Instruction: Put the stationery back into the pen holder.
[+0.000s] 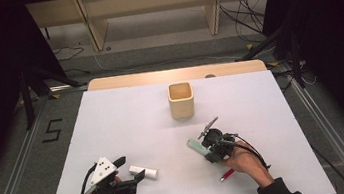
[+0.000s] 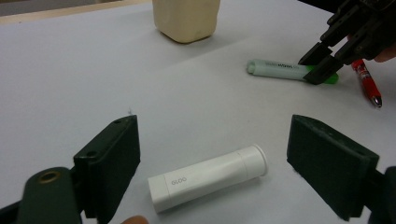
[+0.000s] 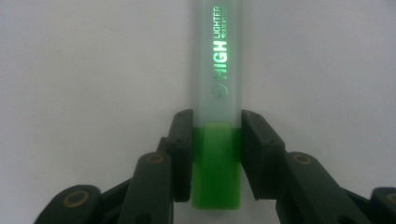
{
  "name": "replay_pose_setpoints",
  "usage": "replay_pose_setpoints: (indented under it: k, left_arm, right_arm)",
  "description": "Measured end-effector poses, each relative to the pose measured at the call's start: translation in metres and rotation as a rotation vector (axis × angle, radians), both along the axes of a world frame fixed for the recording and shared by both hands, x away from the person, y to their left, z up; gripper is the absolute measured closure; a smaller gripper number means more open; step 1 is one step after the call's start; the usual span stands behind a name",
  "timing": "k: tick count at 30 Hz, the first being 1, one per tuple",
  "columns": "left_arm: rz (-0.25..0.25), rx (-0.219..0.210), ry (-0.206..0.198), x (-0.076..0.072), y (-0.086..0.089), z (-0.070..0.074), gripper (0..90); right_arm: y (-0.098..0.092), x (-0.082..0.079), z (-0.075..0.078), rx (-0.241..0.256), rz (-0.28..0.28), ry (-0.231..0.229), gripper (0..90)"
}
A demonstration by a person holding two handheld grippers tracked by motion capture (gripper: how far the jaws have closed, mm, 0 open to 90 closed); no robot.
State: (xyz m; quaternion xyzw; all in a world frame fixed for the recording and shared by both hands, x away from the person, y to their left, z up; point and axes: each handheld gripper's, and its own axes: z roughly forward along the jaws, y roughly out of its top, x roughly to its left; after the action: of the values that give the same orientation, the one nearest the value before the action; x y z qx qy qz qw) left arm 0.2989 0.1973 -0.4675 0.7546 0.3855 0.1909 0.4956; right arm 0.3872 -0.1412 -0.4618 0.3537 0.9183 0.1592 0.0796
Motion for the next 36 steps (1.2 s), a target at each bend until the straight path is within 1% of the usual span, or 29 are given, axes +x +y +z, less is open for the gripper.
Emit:
replay_pose_setpoints:
  k: [12,14,18,20,21,25,29,32,36]
  left_arm:
    - [0.000,0.001,-0.001,0.000,0.001,0.000,16.8]
    - [0.001,0.000,-0.001,0.000,0.001,0.000,16.8]
    - [0.001,0.000,-0.001,0.000,0.001,0.000,16.8]
    - [0.001,0.000,-0.001,0.000,0.001,0.000,16.8]
    - [0.001,0.001,0.000,0.000,0.001,0.000,16.8]
    - [0.003,0.000,0.000,0.000,0.001,0.000,16.8]
    - [0.003,0.001,0.002,0.000,0.001,0.000,16.8]
    - [0.003,0.002,0.002,0.000,0.001,0.000,16.8]
    - [0.004,0.002,0.002,0.000,0.001,0.000,16.8]
  right_arm:
    - [-0.003,0.001,0.000,0.020,0.026,-0.013,67.5]
    - [-0.003,0.001,0.001,0.032,0.028,-0.011,67.4]
    - [-0.006,0.000,0.005,0.065,0.030,-0.030,67.4]
    - [-0.008,-0.001,0.009,0.085,0.030,-0.046,67.4]
    - [-0.008,-0.001,0.011,0.091,0.033,-0.061,67.4]
    - [-0.012,-0.003,0.018,0.142,0.032,-0.107,67.3]
    - [-0.014,-0.004,0.024,0.168,0.030,-0.159,67.4]
    - [-0.016,-0.005,0.026,0.179,0.022,-0.179,67.4]
    - [-0.018,-0.005,0.028,0.192,0.016,-0.192,67.3]
